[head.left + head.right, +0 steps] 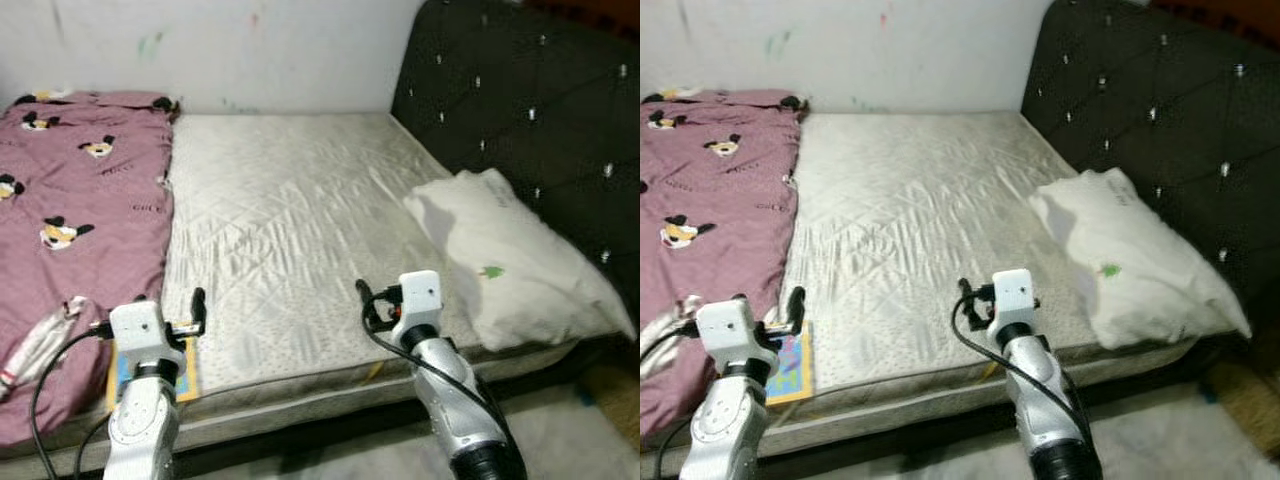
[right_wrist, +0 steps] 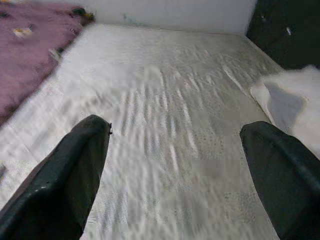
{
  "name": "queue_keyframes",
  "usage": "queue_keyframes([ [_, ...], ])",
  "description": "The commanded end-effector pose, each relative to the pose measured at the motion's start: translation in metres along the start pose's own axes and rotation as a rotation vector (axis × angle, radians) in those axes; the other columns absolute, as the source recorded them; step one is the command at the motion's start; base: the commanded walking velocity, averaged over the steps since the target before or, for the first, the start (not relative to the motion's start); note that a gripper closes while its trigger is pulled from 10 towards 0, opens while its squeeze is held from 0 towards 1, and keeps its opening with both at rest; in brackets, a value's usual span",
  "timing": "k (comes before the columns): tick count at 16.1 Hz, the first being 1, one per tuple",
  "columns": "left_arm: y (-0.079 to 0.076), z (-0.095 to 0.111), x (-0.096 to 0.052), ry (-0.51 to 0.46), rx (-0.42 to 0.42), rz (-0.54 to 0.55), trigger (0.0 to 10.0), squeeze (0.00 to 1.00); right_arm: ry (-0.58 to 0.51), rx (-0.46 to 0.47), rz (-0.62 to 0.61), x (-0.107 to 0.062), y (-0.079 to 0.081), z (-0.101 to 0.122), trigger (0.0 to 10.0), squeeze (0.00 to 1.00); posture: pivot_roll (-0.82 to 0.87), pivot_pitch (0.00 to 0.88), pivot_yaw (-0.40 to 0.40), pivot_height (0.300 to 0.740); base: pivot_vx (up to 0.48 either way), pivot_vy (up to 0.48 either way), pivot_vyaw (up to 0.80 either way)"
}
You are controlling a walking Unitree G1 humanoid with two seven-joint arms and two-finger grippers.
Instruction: Clean up the room
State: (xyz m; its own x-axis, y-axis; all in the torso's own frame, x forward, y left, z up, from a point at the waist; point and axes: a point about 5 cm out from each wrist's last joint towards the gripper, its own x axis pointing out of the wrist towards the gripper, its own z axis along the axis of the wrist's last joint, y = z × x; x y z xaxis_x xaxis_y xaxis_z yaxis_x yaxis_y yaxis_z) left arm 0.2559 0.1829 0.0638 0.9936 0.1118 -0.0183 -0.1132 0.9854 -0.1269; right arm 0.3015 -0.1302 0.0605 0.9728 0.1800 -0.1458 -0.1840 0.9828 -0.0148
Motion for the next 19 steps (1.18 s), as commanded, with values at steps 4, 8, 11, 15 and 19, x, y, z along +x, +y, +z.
queue_keyframes([
  [4, 0.0015, 0.0043, 0.0020, -0.021, 0.029, -0.007, 10.0, 0.00, -0.013, -0.031, 0.021, 0.0036, 0.0024, 0.0054, 10.0, 0.00, 0.00, 0.000, -0.075, 0.740, 0.000, 0.000, 0.00],
  [8, 0.0012, 0.0050, 0.0027, -0.026, 0.029, -0.007, 10.0, 0.00, -0.017, -0.033, 0.022, 0.0041, 0.0034, 0.0063, 10.0, 0.00, 0.01, 0.000, -0.075, 0.740, 0.000, 0.000, 0.80],
  [11, 0.0011, 0.0046, 0.0030, -0.021, 0.029, -0.007, 10.0, 0.00, -0.015, -0.025, 0.019, 0.0044, 0.0033, 0.0061, 10.0, 0.00, 0.01, 0.000, -0.075, 0.740, 0.000, 0.000, 0.00],
  [15, -0.0008, 0.0037, 0.0037, -0.017, 0.027, -0.018, 10.0, 0.00, -0.014, -0.021, 0.016, 0.0047, 0.0020, 0.0061, 10.0, 0.00, 0.00, 0.000, -0.075, 0.740, 0.000, 0.000, 0.00],
  [19, -0.0015, 0.0041, 0.0038, -0.021, 0.026, -0.026, 10.0, 0.00, -0.013, -0.020, 0.016, 0.0048, 0.0019, 0.0060, 10.0, 0.00, 0.00, 0.000, -0.075, 0.740, 0.208, 0.000, 0.00],
])
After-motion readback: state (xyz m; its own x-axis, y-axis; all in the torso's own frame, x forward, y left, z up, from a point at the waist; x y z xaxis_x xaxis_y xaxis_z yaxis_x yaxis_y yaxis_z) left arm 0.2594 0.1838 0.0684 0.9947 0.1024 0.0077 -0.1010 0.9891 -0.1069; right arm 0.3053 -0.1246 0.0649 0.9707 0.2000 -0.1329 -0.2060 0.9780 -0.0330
